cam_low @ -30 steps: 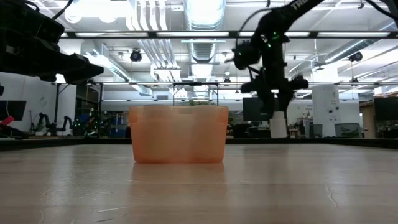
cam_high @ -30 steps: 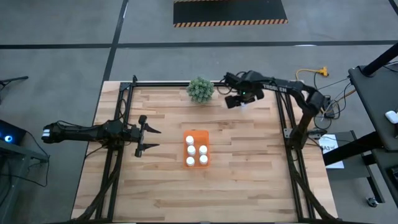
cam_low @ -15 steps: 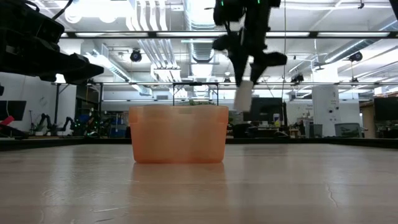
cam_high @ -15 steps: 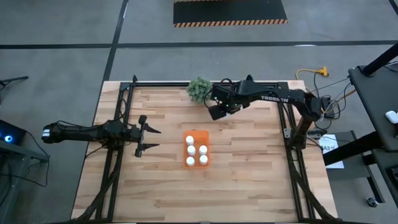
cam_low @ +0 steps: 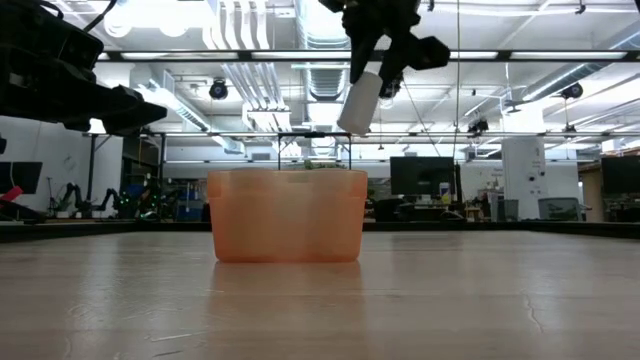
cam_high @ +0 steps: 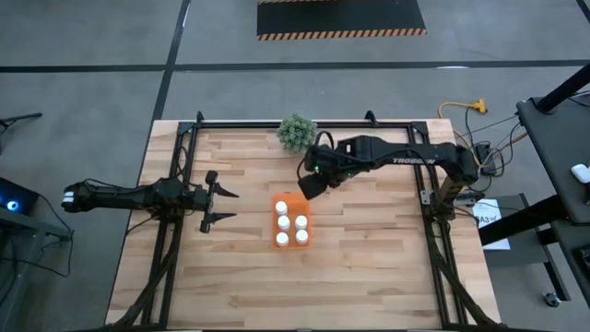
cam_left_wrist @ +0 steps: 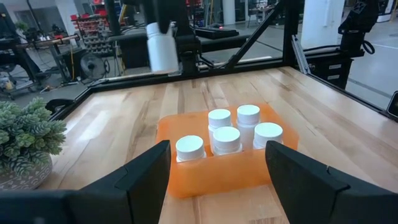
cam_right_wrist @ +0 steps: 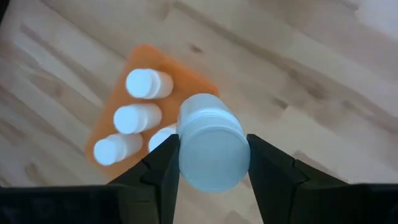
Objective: Pick and place pill bottles into a basket
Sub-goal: Put the white pill bottle into the orange bin
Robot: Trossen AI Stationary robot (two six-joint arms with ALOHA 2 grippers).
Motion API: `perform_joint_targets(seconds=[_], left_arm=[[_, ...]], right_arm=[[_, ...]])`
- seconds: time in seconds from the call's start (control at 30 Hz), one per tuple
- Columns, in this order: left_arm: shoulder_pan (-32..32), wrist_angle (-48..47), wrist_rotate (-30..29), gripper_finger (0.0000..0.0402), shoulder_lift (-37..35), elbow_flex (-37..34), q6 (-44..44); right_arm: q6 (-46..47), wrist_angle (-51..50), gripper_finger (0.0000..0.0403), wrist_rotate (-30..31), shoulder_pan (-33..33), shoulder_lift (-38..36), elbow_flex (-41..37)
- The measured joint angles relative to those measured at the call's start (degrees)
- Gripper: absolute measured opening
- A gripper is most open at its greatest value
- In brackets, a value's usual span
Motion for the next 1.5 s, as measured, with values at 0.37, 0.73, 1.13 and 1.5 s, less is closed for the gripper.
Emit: perform_joint_targets(seconds=[0.37,0.73,1.13,1.5], left_arm=[[0.0,0.06,-0.01,0.0245,0.05,0.0,0.0],[0.0,0.06,-0.01,0.0245,0.0,0.0,-0.02],[0.0,-0.02,0.0,0.0245,0.0,0.0,0.0],[0.0,0.0,-0.01,0.0245,0.04,0.0,0.0]], right_arm=[[-2.8,-2.44,0.0144,-1.03,2.97,9.07,10.34],[-10.95,-17.8,0.0144,-0.51,3.32,25.6,31.72],[-10.81,-16.14,0.0144,0.21,3.74,25.87,29.61],[-14.61,-11.6,0.0144,0.5,3.71,26.08,27.88]])
